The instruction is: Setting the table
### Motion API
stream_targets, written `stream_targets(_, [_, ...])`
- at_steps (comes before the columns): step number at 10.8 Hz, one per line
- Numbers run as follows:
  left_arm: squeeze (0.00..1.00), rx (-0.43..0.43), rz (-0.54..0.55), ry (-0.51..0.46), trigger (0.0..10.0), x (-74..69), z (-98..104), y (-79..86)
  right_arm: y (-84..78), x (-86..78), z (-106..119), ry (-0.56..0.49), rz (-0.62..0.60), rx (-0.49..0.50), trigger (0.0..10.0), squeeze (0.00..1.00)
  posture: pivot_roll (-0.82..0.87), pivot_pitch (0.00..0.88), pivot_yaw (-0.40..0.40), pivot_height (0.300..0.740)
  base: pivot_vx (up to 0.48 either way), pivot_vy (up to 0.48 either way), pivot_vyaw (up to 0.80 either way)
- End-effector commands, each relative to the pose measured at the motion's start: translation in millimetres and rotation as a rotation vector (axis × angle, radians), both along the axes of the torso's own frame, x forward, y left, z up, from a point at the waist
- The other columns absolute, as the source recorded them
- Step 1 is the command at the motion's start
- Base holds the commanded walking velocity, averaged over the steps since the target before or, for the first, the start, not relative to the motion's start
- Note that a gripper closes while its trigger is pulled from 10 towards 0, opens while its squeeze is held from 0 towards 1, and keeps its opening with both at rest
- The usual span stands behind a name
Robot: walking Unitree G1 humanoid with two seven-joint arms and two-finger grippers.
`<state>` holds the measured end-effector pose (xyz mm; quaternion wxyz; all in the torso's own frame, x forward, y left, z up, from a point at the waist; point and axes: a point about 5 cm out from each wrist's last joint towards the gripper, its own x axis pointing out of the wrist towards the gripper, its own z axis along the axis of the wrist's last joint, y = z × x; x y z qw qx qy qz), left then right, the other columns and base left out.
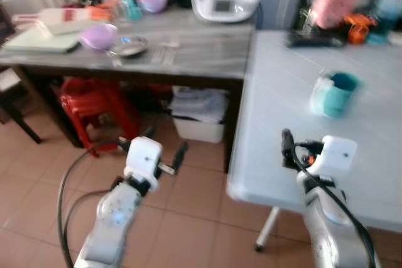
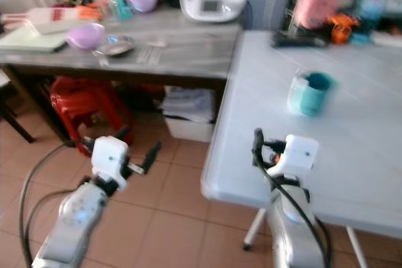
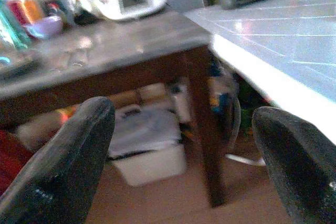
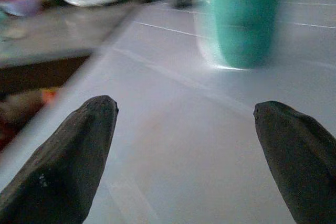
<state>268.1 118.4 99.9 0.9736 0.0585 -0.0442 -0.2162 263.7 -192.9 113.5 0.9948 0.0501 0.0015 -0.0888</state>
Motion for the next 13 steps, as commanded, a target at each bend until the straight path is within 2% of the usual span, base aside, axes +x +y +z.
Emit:
stream_targets(1, [0.00, 0.016, 0.016, -0.017, 10.0, 1.6, 4, 6.5, 5.0, 2.1, 5, -0.024, 0.017, 0.004, 10.0, 0.00, 0.03, 0.042, 0.102, 0.740, 0.000, -0.382, 0.00])
stream_targets(3, [0.00, 0.017, 0.008, -0.011, 10.0, 1.0, 3, 5.0, 4.8, 2.1, 6, -0.025, 0.014, 0.002, 10.0, 0.00, 0.03, 0.043, 0.101, 0.740, 0.000, -0.379, 0.00])
stream_targets(6, [0.00, -0.030, -0.030, -0.005, 10.0, 1.3, 5, 1.4, 5.0, 4.4, 7, -0.030, 0.015, 0.002, 10.0, 0.00, 0.03, 0.038, 0.100, 0.740, 0.000, 0.000, 0.00])
stream_targets(7, [0.00, -0.067, -0.086, 0.026, 10.0, -0.2, 5, -1.9, 4.5, 5.4, 9, -0.040, 0.003, -0.019, 10.0, 0.00, 0.03, 0.039, 0.099, 0.740, 0.000, 0.000, 0.00])
stream_targets(9, [0.00, -0.077, -0.131, 0.027, 10.0, -4.6, 5, -5.7, 3.7, 5.6, 8, -0.037, -0.001, -0.012, 10.0, 0.00, 0.03, 0.041, 0.100, 0.740, 0.000, 0.000, 0.00])
stream_targets(13, [0.00, -0.098, -0.174, 0.042, 10.0, -5.7, 5, -7.8, 5.3, 6.1, 9, -0.040, 0.011, -0.034, 10.0, 0.00, 0.02, 0.035, 0.100, 0.740, 0.300, 0.000, 0.00])
